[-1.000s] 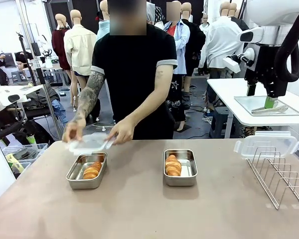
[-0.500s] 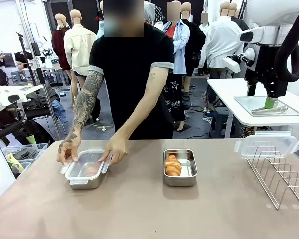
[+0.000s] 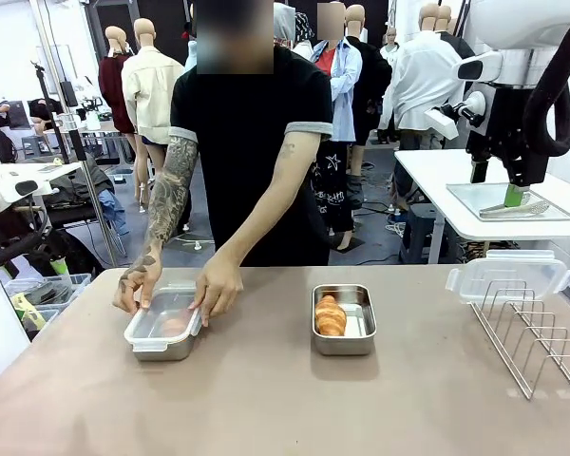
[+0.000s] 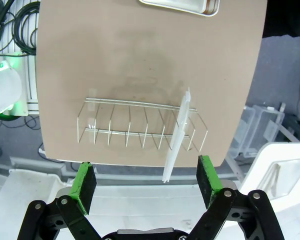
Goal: Place the bread in airtight containers.
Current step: Pick up one Airtight Container lid and hand it to the human.
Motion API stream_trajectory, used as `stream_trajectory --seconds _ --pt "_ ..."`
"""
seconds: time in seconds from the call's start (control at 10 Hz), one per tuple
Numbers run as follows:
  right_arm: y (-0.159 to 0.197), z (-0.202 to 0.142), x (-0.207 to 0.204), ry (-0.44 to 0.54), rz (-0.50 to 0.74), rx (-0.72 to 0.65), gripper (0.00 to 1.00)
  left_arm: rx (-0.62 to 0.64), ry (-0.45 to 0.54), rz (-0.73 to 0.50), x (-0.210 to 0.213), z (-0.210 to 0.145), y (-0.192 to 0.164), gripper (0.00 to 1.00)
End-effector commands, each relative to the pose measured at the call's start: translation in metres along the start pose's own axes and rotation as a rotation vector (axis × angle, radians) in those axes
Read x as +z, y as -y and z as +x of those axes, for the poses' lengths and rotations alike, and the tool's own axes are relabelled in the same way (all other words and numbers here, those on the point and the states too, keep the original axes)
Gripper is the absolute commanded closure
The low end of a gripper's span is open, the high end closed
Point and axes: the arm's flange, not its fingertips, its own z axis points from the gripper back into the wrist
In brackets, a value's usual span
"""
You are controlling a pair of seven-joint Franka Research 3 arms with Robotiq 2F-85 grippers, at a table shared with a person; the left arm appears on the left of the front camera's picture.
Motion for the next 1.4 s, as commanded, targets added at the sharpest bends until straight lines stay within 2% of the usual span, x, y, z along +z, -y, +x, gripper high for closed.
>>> stream_trajectory --seconds 0.0,1.3 --pt "-0.0014 0.0001 -0.0009 -0.01 -0.001 -0.004 0.0 0.006 0.0 0.004 0.0005 -0.0001 -0.0012 0.0" --pt "-0.0014 0.0001 -0.0009 -0.01 -0.001 -0.004 0.0 0.006 0.0 0.004 0.0005 -0.0001 -0.0012 0.0"
